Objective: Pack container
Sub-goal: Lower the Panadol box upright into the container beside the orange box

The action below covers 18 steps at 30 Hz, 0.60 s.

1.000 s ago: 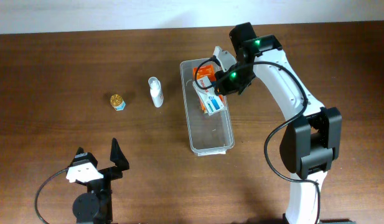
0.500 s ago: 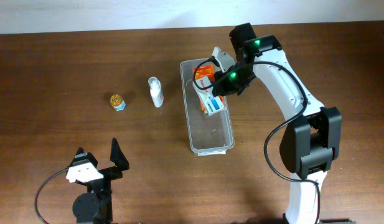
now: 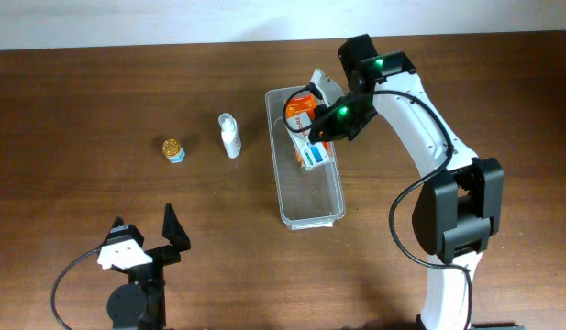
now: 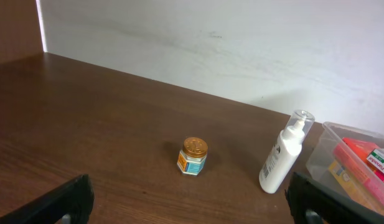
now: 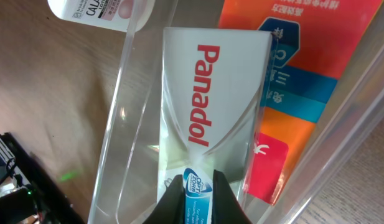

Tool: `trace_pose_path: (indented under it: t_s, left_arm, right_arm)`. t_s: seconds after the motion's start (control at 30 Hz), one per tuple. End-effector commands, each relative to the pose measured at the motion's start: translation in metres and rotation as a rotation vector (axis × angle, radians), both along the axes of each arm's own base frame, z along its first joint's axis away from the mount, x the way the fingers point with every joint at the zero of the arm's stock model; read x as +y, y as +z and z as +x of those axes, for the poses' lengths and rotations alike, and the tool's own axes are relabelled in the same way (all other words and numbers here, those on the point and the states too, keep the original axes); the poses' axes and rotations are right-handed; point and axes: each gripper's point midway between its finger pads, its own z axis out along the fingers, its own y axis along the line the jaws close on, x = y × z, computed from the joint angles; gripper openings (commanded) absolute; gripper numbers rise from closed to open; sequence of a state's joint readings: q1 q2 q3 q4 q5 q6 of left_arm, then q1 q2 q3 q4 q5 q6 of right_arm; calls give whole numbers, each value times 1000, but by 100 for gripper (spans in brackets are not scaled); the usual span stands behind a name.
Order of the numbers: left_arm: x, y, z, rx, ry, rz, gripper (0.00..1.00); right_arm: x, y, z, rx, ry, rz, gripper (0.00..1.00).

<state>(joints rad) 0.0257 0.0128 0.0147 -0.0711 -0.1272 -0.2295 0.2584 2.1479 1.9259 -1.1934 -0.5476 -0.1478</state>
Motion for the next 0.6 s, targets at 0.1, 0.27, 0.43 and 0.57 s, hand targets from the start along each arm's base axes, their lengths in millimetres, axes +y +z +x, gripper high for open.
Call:
trace_pose_path:
  t_s: [0.1,0.27,0.43,0.57]
  left_arm:
    - [-1,-1,0,-2,-9,-10,99]
    - [-1,-1,0,-2,-8,-9,99]
    - [-1,-1,0,-2,-9,-9,99]
    - [-1,-1,0,-2,-9,-10,99]
  right_arm:
    - [-5,-14,4,-27,23,-58,6]
    - [-7,-15,8,-45,22,-77,6]
    - [-12,-17,13,-69,15,-108,6]
    - [-12,-18,9,-54,16,-111,6]
